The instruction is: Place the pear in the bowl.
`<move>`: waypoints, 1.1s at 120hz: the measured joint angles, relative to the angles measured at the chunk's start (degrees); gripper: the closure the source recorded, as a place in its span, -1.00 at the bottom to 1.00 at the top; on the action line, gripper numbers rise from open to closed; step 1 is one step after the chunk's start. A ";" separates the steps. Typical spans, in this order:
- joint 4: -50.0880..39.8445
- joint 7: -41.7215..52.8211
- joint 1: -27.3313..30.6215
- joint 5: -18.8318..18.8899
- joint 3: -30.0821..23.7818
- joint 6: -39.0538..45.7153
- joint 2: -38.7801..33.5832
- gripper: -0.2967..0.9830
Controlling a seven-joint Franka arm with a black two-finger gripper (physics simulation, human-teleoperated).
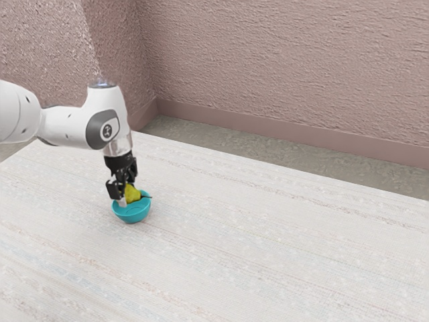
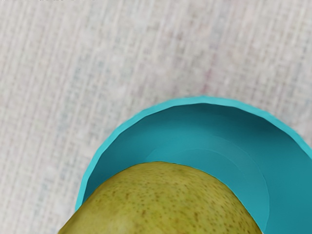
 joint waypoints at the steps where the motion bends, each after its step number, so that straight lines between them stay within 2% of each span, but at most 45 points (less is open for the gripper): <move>1: 0.00 0.00 0.04 0.00 0.00 0.06 0.04 -0.04; 25: 0.16 0.01 0.44 0.03 -0.08 1.07 0.31 -0.33; 41: 0.19 0.04 0.44 0.04 -0.37 1.24 -0.21 -0.43; 56: 0.49 1.07 0.29 0.04 -3.44 0.57 -2.10 -0.48; 76: 5.92 14.84 -0.11 0.10 -5.29 -5.27 -4.84 -0.51; 93: 16.24 28.89 0.13 3.25 -13.13 -14.28 -6.73 -0.52; 104: 18.23 37.59 0.01 4.35 -15.20 -18.93 -11.12 -0.53; 108: 18.45 40.82 -0.97 4.51 -14.78 -20.33 -12.76 -0.53; 121: 20.15 50.22 -12.55 3.83 -4.83 -25.01 -16.47 -0.53; 132: 20.99 56.89 -15.01 3.05 -1.96 -27.75 -16.80 -0.53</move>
